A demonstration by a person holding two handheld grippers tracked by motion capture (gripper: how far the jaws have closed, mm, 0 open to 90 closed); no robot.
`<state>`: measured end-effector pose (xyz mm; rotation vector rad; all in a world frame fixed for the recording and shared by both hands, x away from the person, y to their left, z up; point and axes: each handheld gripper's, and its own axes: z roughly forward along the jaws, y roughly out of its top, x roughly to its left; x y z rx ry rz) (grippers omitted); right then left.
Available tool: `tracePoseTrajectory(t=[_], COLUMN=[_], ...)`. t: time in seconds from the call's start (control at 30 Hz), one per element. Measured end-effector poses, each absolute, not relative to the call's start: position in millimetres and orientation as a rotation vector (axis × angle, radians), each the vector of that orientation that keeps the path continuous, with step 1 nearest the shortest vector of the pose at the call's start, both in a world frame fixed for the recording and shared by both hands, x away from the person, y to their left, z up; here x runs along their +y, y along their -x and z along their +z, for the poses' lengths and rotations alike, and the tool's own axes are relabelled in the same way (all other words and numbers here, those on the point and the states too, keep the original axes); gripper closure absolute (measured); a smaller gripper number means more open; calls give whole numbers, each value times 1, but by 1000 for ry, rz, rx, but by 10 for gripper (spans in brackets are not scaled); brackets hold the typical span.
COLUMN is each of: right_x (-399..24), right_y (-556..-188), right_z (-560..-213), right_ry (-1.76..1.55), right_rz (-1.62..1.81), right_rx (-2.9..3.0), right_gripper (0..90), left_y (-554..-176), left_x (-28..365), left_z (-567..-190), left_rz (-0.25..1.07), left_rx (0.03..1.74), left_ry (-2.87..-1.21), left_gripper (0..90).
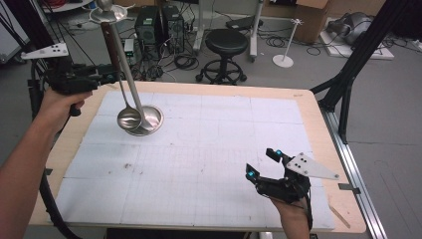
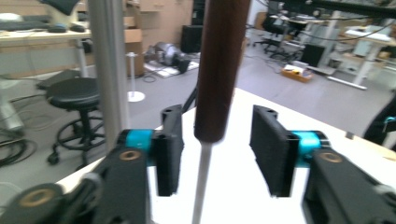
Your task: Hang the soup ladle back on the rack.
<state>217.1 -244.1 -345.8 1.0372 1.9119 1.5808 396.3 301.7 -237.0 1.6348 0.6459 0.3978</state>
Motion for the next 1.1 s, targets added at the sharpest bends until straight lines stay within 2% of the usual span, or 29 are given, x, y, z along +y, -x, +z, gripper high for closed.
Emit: tracePoseTrajectory(t=[0.1, 0.2, 0.4, 0.73, 0.97, 1.1], right_x=[-249, -253, -262, -275, -271, -266], right_y=[-218, -219, -214, -202, -203, -200], right_z=[-349, -354, -369, -390, -398, -398], right_ry=[-1055, -1067, -1108, -1136, -1132, -1117], right_rz=[1546, 1491, 1428, 1398, 1407, 1426], right_rx=[1914, 1924, 1924, 1924, 1937, 1934], right_gripper=[163, 163, 164, 164, 164, 163], left_y=[-381, -363, -319, -252, -226, -218], left_x=[307, 311, 311, 300, 292, 291], left_z=[-242, -249, -277, -346, -379, -385], left_rz=[448, 450, 474, 507, 550, 554], left_rx=[662, 674, 715, 724, 740, 743], left_ry=[-1608, -1605, -1547, -1439, -1499, -1521], left_gripper=[423, 394, 236, 192, 191, 192])
